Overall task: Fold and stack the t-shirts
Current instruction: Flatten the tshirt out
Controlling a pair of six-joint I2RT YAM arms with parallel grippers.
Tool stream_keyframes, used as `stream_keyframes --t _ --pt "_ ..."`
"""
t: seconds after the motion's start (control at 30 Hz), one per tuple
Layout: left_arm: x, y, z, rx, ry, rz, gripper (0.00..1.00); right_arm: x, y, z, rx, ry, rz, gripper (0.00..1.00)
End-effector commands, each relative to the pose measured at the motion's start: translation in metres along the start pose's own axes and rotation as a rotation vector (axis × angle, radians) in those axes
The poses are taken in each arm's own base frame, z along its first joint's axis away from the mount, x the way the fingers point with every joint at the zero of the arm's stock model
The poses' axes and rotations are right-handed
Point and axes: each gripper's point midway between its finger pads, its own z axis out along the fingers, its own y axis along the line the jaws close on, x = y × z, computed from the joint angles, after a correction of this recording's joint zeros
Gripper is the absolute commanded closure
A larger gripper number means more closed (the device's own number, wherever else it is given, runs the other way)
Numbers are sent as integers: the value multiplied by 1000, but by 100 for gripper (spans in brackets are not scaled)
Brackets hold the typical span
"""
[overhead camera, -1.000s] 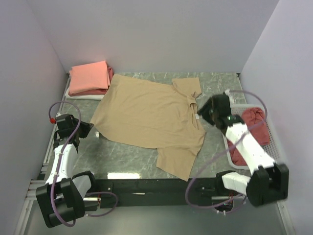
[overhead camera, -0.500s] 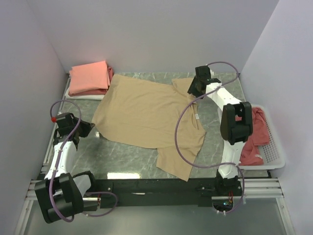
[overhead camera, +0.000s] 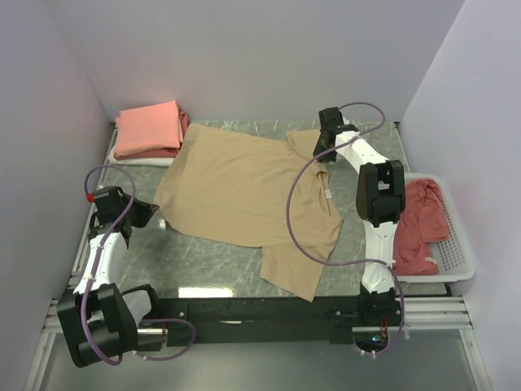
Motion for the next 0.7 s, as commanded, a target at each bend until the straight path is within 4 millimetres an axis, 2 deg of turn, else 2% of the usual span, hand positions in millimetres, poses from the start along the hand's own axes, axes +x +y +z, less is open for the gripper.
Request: stream_keyframes --t 0.0,0.07,0.1,0.13,0.23,0.27,0.3,0.37,0.43,0.47,0.57,0.6,0.63,0.67 --pt "-13 -16 -3 51 -36 38 99 -22 -13 -2 39 -20 17 99" --pt "-10 -13 -2 42 -25 35 99 -28 -26 4 78 -18 35 100" --pt "-9 -12 -2 40 -21 35 99 -41 -27 1 85 -42 44 100" --pt "-8 -10 -1 37 -15 36 99 -46 -41 1 126 -42 62 100" --pt "-4 -8 0 34 -2 34 99 -65 -54 3 150 -59 104 100" --pt "-3 -6 1 31 -1 35 99 -70 -54 3 146 -67 112 100" --pt "-3 -5 2 26 2 32 99 -84 -52 0 132 -94 123 100" --pt "-1 -4 3 24 11 33 99 -87 -52 8 121 -87 125 100" --pt "0 -3 5 19 22 27 99 -98 -50 8 107 -102 125 100" --pt "2 -2 6 20 30 27 99 -95 -53 14 111 -88 129 95" --pt "2 -1 7 19 29 26 99 -99 -59 10 123 -97 139 81" --pt "2 0 7 17 29 27 99 -96 -65 11 134 -87 145 68" --pt "3 0 7 18 30 25 99 -97 -66 7 132 -89 157 61" --pt "4 1 8 18 32 23 99 -103 -66 -6 119 -108 168 56"
